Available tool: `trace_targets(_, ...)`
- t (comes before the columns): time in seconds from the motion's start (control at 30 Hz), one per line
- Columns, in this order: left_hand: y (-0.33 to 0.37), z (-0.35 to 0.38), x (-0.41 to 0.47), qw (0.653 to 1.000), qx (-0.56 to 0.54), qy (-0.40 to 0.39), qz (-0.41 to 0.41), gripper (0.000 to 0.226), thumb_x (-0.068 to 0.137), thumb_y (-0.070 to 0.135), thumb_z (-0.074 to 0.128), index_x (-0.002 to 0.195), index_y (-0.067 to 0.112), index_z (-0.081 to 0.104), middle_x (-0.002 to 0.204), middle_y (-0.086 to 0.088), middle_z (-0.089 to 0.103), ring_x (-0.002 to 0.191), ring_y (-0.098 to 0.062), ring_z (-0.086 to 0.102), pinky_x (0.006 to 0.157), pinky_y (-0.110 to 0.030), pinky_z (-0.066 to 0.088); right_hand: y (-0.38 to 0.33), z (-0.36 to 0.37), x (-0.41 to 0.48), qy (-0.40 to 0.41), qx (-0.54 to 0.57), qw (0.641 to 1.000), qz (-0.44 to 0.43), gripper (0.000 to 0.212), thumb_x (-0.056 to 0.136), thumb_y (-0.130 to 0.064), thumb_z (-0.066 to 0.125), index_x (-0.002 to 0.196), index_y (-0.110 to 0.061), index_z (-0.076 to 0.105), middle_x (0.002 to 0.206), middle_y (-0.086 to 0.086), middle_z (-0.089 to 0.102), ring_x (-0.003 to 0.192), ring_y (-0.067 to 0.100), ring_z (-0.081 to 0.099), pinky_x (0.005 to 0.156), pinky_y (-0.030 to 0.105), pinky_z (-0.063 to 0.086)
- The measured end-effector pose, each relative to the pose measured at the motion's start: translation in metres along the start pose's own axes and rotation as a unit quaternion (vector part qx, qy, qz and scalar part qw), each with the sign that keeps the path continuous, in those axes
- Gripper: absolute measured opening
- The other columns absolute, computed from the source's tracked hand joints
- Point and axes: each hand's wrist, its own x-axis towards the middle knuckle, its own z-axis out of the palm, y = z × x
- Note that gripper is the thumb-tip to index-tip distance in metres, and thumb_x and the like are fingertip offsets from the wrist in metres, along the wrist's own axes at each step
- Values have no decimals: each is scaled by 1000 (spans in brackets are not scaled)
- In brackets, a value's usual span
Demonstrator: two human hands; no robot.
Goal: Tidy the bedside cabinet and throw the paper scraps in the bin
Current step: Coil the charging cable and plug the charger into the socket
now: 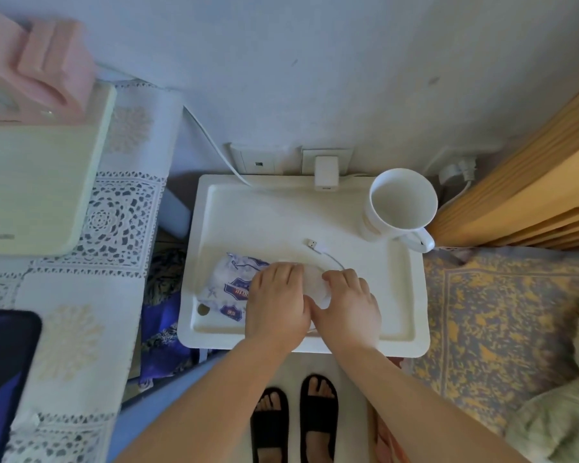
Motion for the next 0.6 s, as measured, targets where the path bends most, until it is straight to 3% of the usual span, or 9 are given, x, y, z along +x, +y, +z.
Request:
trace_targets(0.2,-2,-20,-3,1000,-6,7,2,46,82,18,46,128,13,46,126,-4,54,120,-21,45,99,-34,36,-4,-20,0,17,3,1000,-21,45,79,-40,62,119,-20,55,114,-3,57,102,19,52,77,31,43)
trace_targets(0.37,-5,-61,-9,999,13,36,-17,39,79,20,49,118,14,53,115,-2,60,113,-21,49,93,-32,39,-24,-57,4,31,15,999,-36,45,80,-37,59,122,-21,53,118,-4,54,104,18,51,80,33,46)
trace_targets(0.6,-3,-144,-29,994,47,91,-32,48,84,25,45,130,13,43,131,-4,50,131,-23,37,108,-35,29,-90,-122,3,49,44,993,-97,45,81,-36,60,124,-24,52,121,-8,53,108,15,52,83,33,48)
